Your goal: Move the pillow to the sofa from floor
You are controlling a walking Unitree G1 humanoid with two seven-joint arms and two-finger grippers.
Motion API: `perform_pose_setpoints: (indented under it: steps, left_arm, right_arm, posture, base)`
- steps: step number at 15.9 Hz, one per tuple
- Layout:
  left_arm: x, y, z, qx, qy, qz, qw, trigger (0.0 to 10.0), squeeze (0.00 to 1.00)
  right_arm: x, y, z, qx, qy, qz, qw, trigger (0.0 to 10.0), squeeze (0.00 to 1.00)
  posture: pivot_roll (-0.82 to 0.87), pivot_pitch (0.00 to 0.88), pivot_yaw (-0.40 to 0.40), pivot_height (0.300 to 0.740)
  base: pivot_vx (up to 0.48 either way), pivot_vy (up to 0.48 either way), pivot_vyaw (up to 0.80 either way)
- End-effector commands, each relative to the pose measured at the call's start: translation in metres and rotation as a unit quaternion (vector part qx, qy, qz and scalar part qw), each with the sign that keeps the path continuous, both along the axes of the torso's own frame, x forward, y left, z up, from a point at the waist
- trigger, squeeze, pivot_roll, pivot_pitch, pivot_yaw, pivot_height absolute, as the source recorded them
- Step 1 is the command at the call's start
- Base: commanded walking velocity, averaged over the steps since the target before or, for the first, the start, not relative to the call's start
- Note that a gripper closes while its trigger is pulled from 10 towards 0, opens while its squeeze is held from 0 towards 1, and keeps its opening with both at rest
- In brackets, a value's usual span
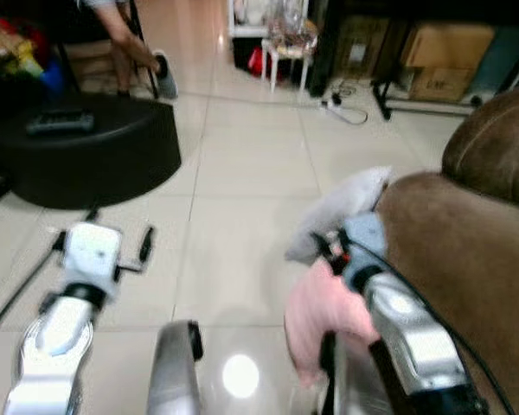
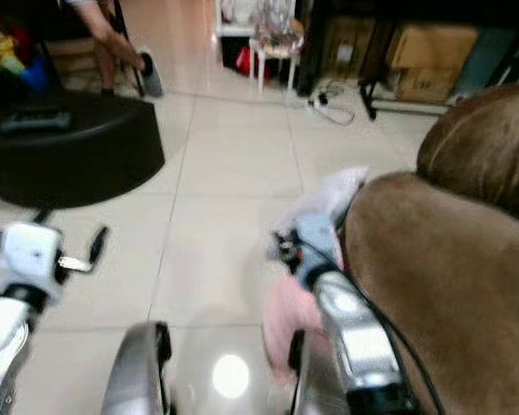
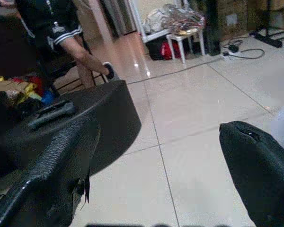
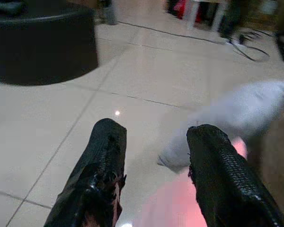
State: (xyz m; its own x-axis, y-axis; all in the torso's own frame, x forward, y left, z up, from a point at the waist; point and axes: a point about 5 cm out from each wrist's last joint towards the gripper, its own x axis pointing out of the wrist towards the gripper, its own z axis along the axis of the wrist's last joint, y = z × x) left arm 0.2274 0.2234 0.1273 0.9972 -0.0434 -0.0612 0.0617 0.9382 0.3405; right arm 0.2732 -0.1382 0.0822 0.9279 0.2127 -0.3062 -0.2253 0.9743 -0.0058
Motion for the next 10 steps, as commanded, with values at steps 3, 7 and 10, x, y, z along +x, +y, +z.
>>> perform_pose_setpoints:
  steps: [3, 7, 10]
  left_arm:
    - [0.01, -0.004, -0.001, 0.005, 0.004, -0.023, 1.0, 10.0, 0.0]
    - [0.024, -0.014, -0.006, 0.0, 0.003, -0.045, 0.999, 10.0, 0.0]
    - [0.029, -0.02, -0.006, 0.0, 0.003, -0.067, 0.998, 10.0, 0.0]
  right_arm:
    - [-0.005, -0.02, -0.006, 0.017, 0.001, -0.08, 0.997, 10.0, 0.0]
    - [-0.017, -0.037, -0.015, 0.042, 0.02, -0.14, 0.989, 10.0, 0.0]
    - [-0.023, -0.039, -0.017, 0.047, 0.021, -0.138, 0.989, 10.0, 0.0]
  posture:
    - [-0.12, 0.0, 0.012, 0.5]
    - [-0.16, 0.0, 0.007, 0.465]
    - [-0.18, 0.0, 0.017, 0.435]
  base:
    - [0.0, 0.0, 0.0]
    - [0.0, 0.0, 0.0]
    - [0.0, 0.0, 0.0]
